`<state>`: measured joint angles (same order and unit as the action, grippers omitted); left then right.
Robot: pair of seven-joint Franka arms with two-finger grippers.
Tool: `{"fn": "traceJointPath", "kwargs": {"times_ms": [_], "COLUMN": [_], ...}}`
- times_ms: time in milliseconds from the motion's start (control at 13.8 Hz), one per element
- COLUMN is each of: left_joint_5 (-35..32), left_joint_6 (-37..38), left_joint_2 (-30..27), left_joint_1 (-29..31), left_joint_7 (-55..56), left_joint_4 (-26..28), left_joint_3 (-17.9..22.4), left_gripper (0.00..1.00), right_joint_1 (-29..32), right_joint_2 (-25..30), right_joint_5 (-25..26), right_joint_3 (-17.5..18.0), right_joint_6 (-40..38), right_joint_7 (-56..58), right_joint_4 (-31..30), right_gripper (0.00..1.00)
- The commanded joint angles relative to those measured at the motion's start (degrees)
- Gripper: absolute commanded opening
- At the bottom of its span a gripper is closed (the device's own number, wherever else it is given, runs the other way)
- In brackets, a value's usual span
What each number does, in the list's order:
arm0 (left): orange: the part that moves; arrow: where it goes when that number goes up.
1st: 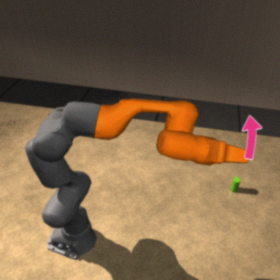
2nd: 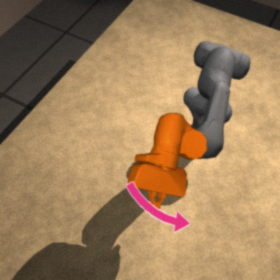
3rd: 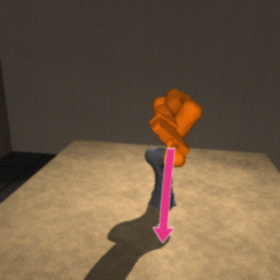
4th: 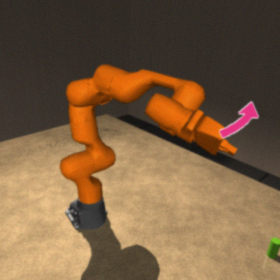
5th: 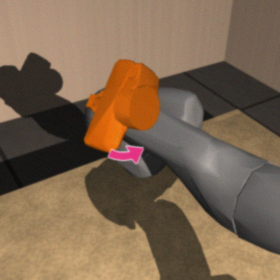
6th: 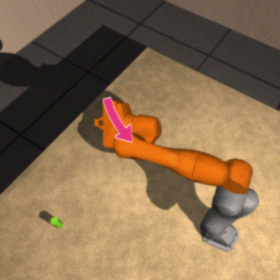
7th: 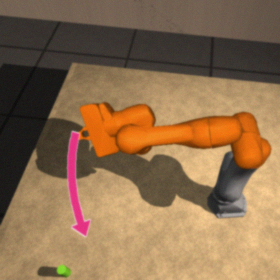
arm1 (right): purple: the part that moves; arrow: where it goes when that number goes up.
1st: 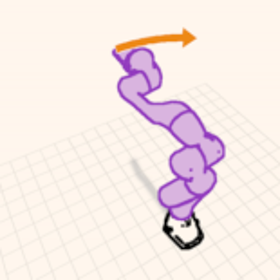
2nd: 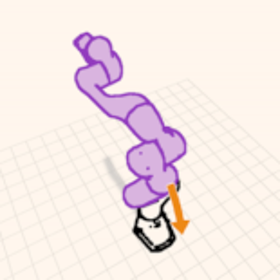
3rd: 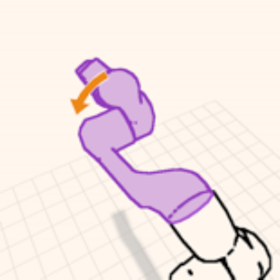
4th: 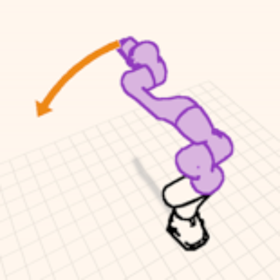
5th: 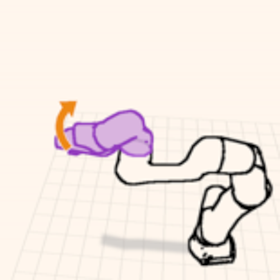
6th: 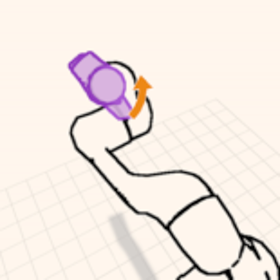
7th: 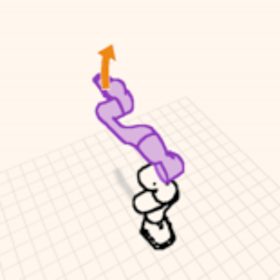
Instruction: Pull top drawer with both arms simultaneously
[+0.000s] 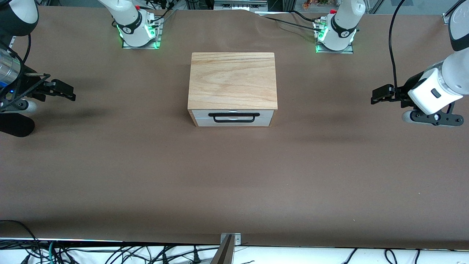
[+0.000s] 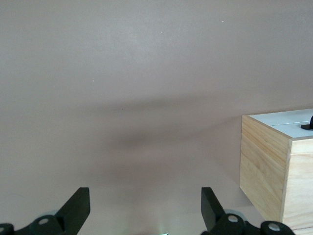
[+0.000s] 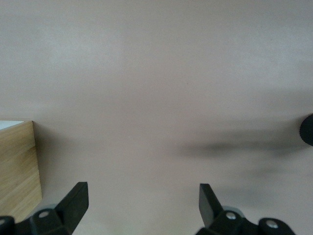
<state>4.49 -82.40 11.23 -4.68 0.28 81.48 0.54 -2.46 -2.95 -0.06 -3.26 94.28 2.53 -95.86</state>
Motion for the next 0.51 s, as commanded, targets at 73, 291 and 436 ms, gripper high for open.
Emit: {"fn": "traceJointPath", "kwargs": {"times_ms": [73,291,436], "left_joint_5": [0.78,0.78,0.78], "left_joint_6": [1.1,1.1,1.1], "left_joint_2": [0.89,0.98,0.98], "left_joint_1": [0.28,0.28,0.28], "left_joint_7": [0.42,0.42,0.42], "left_joint_4": [-2.03,-2.03,-2.03], "left_joint_3": [-0.1,-0.1,-0.1], "left_gripper": [1.0,1.0,1.0], "right_joint_1": [0.09,0.09,0.09], "right_joint_2": [1.19,1.19,1.19], "right_joint_5": [0.32,0.32,0.32], "right_joint_3": [0.01,0.01,0.01], "right_joint_6": [0.29,0.12,0.12], "right_joint_7": [-0.42,-0.51,-0.51], "right_joint_4": [-1.26,-1.18,-1.18], "right_gripper": [1.0,1.0,1.0]}}
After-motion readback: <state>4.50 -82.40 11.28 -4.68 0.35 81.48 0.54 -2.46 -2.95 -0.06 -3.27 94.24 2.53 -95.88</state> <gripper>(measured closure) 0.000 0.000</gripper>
